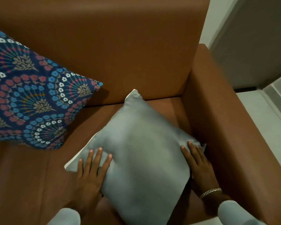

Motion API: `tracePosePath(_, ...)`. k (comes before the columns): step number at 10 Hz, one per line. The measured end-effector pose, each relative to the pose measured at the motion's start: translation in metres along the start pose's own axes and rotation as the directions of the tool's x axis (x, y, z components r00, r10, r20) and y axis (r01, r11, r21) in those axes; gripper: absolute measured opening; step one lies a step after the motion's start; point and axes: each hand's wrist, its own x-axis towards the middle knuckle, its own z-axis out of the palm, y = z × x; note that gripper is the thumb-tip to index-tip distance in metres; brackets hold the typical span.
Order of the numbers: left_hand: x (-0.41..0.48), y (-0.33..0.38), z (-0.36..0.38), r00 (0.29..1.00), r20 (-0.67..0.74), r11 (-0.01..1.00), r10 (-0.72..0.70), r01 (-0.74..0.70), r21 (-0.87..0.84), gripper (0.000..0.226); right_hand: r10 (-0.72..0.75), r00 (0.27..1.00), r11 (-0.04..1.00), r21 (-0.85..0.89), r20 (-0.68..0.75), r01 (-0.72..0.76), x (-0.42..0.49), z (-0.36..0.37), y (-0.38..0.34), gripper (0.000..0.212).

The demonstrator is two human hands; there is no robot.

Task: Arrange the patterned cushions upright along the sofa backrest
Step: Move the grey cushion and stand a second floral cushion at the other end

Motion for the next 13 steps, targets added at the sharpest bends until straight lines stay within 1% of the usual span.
tracePosePath(1, 0.012, 0.006, -0.010, 0.980, -0.193, 0.941, -0.057, -0.012, -0.339, 0.071, -0.050, 0.991, 0.990, 0.122, -0.125, 0.065, 0.014, 0.000, 0.007, 0.078)
tracePosePath(2, 0.029, 0.001, -0.039, 0.953, -0.297, 0.860, -0.064, -0.098, -0.502, 0.055, -0.067, 0.964, 0.979, 0.170, -0.259, 0.114, 0.029, -0.023, 0.003, 0.063)
tracePosePath(3, 0.054, -0.008, -0.116, 0.832, -0.356, 0.897, -0.425, 0.334, -0.290, 0.052, -0.094, 0.925, 0.964, 0.200, -0.369, 0.178, 0.053, -0.072, -0.010, 0.039)
tracePosePath(4, 0.082, 0.005, -0.171, 0.897, -0.408, 0.694, -0.172, -0.183, -0.696, 0.017, -0.054, 0.899, 0.938, 0.286, -0.435, 0.195, 0.078, -0.130, -0.027, 0.022)
tracePosePath(5, 0.109, -0.012, -0.193, 0.862, -0.353, 0.642, -0.363, -0.043, -0.766, 0.013, 0.044, 0.846, 0.946, 0.294, -0.531, 0.135, 0.110, -0.180, -0.040, 0.025)
tracePosePath(6, 0.155, -0.013, -0.227, 0.838, -0.363, 0.663, -0.408, -0.001, -0.748, 0.019, 0.076, 0.837, 0.954, 0.283, -0.542, 0.097, 0.153, -0.215, -0.039, 0.019)
tracePosePath(7, 0.194, -0.013, -0.231, 0.791, -0.367, 0.620, -0.490, 0.020, -0.784, 0.028, 0.120, 0.856, 0.957, 0.289, -0.503, 0.036, 0.199, -0.227, -0.021, 0.022)
tracePosePath(8, 0.230, -0.018, -0.211, 0.774, -0.285, 0.595, -0.566, 0.144, -0.791, 0.031, 0.174, 0.881, 0.953, 0.300, -0.440, -0.039, 0.234, -0.218, -0.007, 0.026)
tracePosePath(9, 0.250, -0.026, -0.192, 0.766, -0.231, 0.548, -0.600, 0.184, -0.816, 0.031, 0.184, 0.858, 0.942, 0.337, -0.480, -0.014, 0.252, -0.204, -0.001, 0.019)
tracePosePath(10, 0.263, -0.020, -0.186, 0.683, -0.344, 0.611, -0.644, 0.188, -0.769, 0.024, 0.131, 0.856, 0.952, 0.305, -0.500, 0.033, 0.264, -0.201, -0.007, 0.016)
tracePosePath(11, 0.267, -0.001, -0.186, 0.622, -0.488, 0.725, -0.613, 0.196, -0.660, 0.020, 0.163, 0.861, 0.949, 0.315, -0.482, -0.004, 0.267, -0.207, -0.010, 0.018)
tracePosePath(12, 0.254, 0.001, -0.187, 0.576, -0.620, 0.801, -0.532, 0.107, -0.589, 0.025, 0.156, 0.815, 0.946, 0.322, -0.558, 0.040, 0.258, -0.212, -0.023, 0.022)
tracePosePath(13, 0.235, -0.006, -0.190, 0.609, -0.631, 0.820, -0.480, 0.057, -0.569, 0.028, 0.037, 0.700, 0.928, 0.285, -0.713, 0.241, 0.238, -0.210, -0.048, 0.022)
